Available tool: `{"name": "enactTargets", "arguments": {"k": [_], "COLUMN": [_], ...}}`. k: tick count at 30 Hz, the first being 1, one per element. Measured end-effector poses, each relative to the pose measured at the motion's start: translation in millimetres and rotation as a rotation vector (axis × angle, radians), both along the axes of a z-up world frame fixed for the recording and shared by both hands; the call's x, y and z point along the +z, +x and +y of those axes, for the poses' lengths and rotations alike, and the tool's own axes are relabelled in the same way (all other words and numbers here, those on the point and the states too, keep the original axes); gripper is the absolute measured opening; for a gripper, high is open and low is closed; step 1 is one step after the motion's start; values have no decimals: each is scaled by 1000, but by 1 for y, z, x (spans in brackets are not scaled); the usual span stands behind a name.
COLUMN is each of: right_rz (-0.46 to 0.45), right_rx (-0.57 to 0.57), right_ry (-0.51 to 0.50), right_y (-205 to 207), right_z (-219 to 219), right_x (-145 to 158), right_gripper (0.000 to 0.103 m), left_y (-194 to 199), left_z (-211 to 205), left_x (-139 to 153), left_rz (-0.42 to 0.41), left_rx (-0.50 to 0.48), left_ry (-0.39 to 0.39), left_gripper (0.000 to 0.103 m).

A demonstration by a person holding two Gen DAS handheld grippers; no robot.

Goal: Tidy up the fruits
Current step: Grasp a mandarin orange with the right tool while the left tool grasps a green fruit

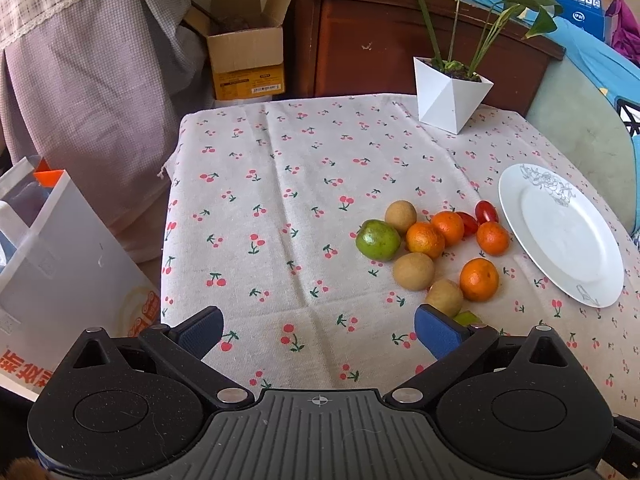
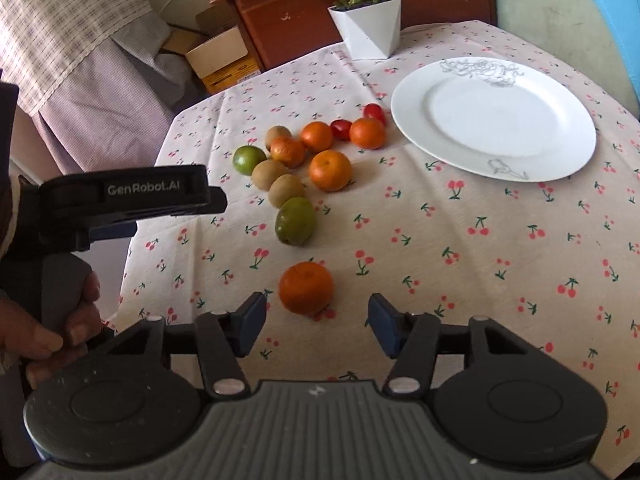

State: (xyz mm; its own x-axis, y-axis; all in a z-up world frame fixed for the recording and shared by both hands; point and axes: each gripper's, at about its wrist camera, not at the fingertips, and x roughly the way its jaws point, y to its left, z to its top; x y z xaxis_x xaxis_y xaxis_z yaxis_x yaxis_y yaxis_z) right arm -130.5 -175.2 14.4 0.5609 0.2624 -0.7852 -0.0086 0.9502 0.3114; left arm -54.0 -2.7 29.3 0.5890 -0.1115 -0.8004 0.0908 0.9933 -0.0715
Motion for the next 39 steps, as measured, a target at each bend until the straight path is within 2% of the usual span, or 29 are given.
{"name": "enactTargets", "arguments": {"k": [2, 7, 10, 16, 19, 22, 25, 26, 34, 36, 38, 39], "right_rz": [10, -22, -46, -52, -31, -22, -22, -23, -1, 3, 2, 2], "right_rx": [0, -8, -3, -2, -87, -176, -252, -273, -399, -410, -414, -413], "right_ry": [4, 1, -7, -55, -90, -77, -75, -71, -15, 0, 1, 0], "right_y": [0, 2, 4, 2, 1, 1, 0, -1, -3, -3, -3, -3], "right_z": [1, 2, 4, 3, -13, -32, -46, -49, -70, -72, -73, -72], "right_x": [-3, -4, -6, -3, -2, -2, -1, -1, -3, -4, -4, -3], "right_gripper": [47, 41, 32, 32, 32, 32, 32, 32, 32, 32, 32, 32], "left_y": [-1, -3, -5, -8, -10, -12, -14, -14, -15, -16, -17, -17], "left_z": [-1, -6, -9, -16, -21, -27, -35, -38, -55, -58, -59, -60], "left_x": [-1, -1, -1, -3, -5, -8, -13, -15, -22, -22, -22, -23], "left_rz": [4, -5, -9, 3, 4, 14, 12, 12, -22, -36, -40, -43], "left_rx": [-8, -37, -57, -100, -127, -151, -181, -190, -239, -249, -257, -262], "left_ry": [-7, -10, -24, -52, -61, -76, -78, -80, -105, -97, -100, -103], "left_gripper": [101, 100, 97, 94, 91, 88, 78, 71, 57, 49, 47, 41]}}
